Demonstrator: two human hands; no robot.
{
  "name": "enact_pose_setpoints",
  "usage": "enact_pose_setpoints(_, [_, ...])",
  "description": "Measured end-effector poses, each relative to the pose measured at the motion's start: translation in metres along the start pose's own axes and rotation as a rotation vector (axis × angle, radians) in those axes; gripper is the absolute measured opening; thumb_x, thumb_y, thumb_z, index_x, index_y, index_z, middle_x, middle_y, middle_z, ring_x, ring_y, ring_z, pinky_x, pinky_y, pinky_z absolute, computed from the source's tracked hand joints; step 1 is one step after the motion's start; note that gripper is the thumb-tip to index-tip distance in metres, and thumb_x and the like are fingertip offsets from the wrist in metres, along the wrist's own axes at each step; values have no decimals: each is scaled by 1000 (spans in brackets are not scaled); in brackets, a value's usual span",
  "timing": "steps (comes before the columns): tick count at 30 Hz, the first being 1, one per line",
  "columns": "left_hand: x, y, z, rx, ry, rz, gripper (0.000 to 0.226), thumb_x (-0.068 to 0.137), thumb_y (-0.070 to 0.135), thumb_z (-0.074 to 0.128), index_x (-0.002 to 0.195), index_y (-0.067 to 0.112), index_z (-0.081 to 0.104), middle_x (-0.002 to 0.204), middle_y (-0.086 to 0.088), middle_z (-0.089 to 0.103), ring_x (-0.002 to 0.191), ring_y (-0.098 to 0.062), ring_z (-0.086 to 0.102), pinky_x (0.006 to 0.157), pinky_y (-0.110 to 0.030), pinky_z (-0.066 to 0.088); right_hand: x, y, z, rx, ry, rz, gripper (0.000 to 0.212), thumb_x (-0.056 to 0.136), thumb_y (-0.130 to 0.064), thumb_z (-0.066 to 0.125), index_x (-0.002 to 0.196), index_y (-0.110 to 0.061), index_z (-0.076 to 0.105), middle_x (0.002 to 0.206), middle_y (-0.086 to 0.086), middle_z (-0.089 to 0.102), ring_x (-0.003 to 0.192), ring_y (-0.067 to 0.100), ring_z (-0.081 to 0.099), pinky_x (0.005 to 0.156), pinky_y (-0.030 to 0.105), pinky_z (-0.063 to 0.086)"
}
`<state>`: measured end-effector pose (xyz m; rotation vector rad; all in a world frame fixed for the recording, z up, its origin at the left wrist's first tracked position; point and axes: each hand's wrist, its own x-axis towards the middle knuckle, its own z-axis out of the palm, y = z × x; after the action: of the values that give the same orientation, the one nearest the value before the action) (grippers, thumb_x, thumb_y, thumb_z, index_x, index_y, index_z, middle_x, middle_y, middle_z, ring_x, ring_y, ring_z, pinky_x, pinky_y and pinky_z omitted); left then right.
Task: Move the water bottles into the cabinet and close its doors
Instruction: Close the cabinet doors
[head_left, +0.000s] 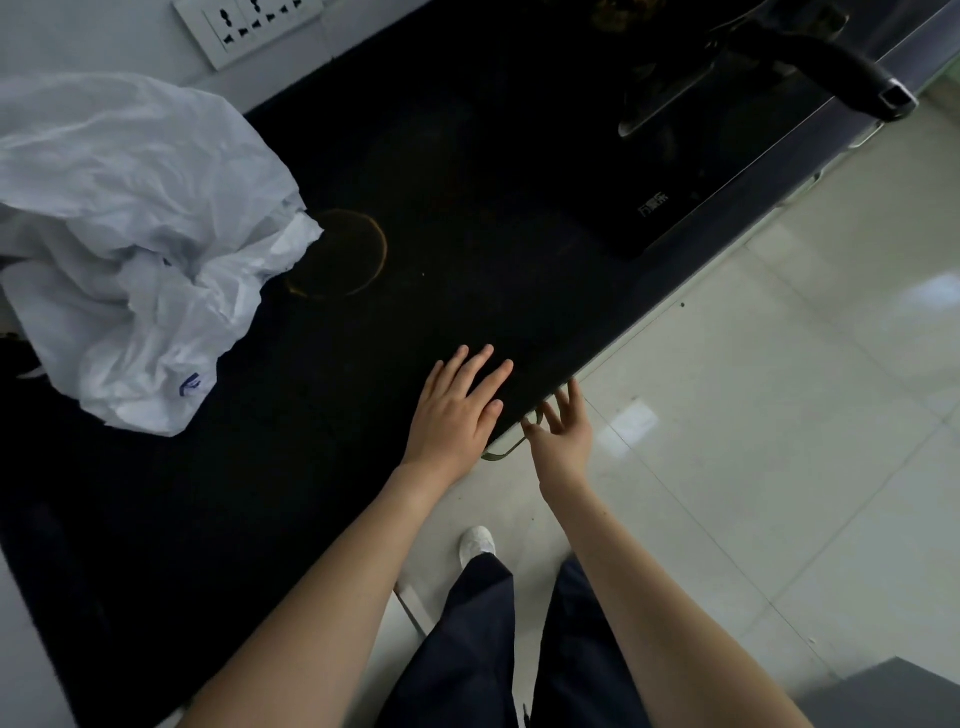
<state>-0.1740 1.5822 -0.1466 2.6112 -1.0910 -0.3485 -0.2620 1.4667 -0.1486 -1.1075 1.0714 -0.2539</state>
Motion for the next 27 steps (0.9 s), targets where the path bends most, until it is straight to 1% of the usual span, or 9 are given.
enact_pose_setpoints(4, [0,0,1,15,3,7,49,104,33,34,153,31,29,162,1,25,151,-24,13,122,-41,7,2,-3,2,60,-17,3,88,80,25,57,146,-29,38,115,-22,54,114,10,55,76,23,60])
enact_pose_setpoints(9, [-1,3,-1,27,-6,0,50,103,34,32,153,31,28,162,0,25,151,-24,13,122,-43,9,6,-2,-5,67,-59,2,85,78,27,58,134,-35,43,122,-15,54,117,15,55,74,28,61])
enact_pose_setpoints(12, [-1,6,-7,17,-37,-2,50,104,32,35,153,29,28,162,0,23,151,-24,12,122,-42,7,5,-5,-12,-101,-100,-27,87,81,22,57,145,-33,36,135,-9,49,119,15,55,76,26,59])
enact_pose_setpoints(14, [1,10,-17,-19,-76,-31,49,105,30,38,153,27,30,162,1,24,151,-22,12,123,-41,9,2,-12,-20,-251,-99,-62,77,85,11,60,146,-29,36,138,-4,50,121,20,55,84,30,57])
enact_pose_setpoints(16, [0,15,-33,-87,-83,-78,47,105,29,39,151,23,35,158,1,34,149,-19,21,122,-39,21,-6,-28,-29,-392,-67,-141,64,88,-3,63,143,-26,40,136,-2,52,122,21,54,88,33,55])
enact_pose_setpoints(19, [-6,26,-64,-127,2,-69,42,103,28,45,143,17,49,142,-2,54,135,-19,43,110,-34,38,-21,-65,-45,-599,-68,-341,53,90,-15,63,138,-26,45,132,-5,55,123,16,52,96,37,51])
enact_pose_setpoints(22, [-19,40,-104,-124,155,15,42,100,34,42,132,12,60,128,-2,64,123,-18,55,102,-33,47,-40,-109,-57,-826,-100,-554,48,95,-24,59,141,-21,47,137,-4,55,128,15,48,105,27,40])
enact_pose_setpoints(25, [-40,49,-142,-112,333,109,45,99,35,40,128,9,63,123,-3,67,118,-17,59,99,-33,50,-68,-145,-58,-972,-99,-737,45,98,-30,56,141,-19,48,137,-3,54,131,15,43,104,22,33])
enact_pose_setpoints(27, [-59,49,-157,-101,415,123,44,99,34,42,130,9,62,126,-4,66,120,-18,58,103,-34,48,-85,-155,-56,-1049,-102,-862,45,98,-33,55,140,-18,50,137,-2,55,132,18,43,107,28,36])
